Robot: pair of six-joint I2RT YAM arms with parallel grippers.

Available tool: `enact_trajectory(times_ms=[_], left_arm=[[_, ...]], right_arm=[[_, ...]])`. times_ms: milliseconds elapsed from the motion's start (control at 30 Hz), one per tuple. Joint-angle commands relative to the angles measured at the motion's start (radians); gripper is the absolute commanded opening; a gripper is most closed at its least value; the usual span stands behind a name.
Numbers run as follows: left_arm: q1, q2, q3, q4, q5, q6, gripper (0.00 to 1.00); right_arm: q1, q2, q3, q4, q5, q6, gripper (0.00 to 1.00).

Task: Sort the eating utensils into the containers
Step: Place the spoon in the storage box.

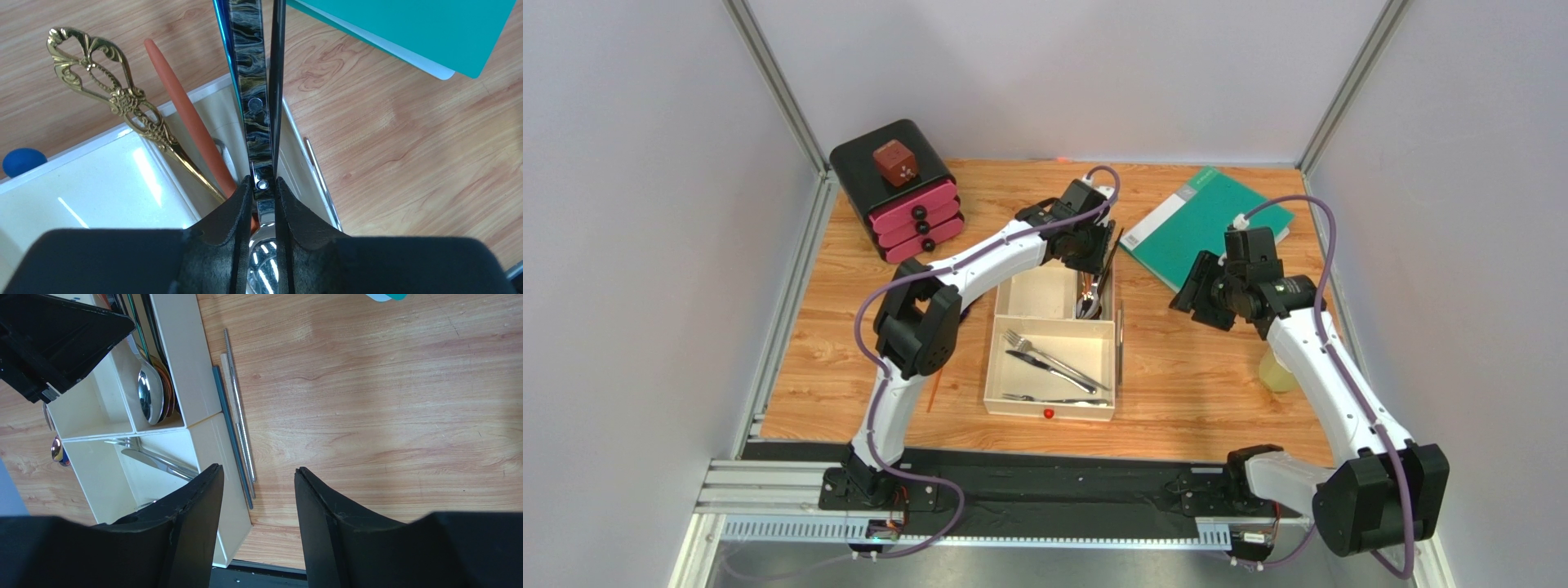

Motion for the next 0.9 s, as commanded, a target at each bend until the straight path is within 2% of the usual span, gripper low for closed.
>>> enact_trajectory(times_ms=[0,100,233,533,700,800,867], left_arm=[[-0.003,-0.098,0.007,-0.014,-0.001,0.028,0.24],[-0.003,-0.124,0.015,-0.025,-0.024,0.038,0.25],[-0.003,-0.173,0.033,-0.039,-0.055,0.051,0.35],[0.008,-0.239,0.052,-0.071,-0.079,0.067,0.35],[0.101,-0.366,-0.100,-0.082,-0.154,0.040,0.38],[0.183,-0.421,-0.212,-0.129,-0.165,0.050,0.39],[0.214,-0.444,-0.287,-0.183,-0.221,0.086,0.39]], right_arm=[[-0.005,0.012,0.003,0.042,-0.011,0.023,0.51],[-0.005,0.023,0.004,0.051,-0.016,0.031,0.51],[-0.005,0.037,0.004,0.065,-0.016,0.048,0.51],[-0.005,0.068,0.004,0.108,-0.049,0.084,0.51],[-0.005,0.081,0.020,0.108,-0.043,0.084,0.51],[-0.005,0.084,0.018,0.109,-0.040,0.088,0.51],[-0.005,0.086,0.012,0.109,-0.042,0.089,0.51]])
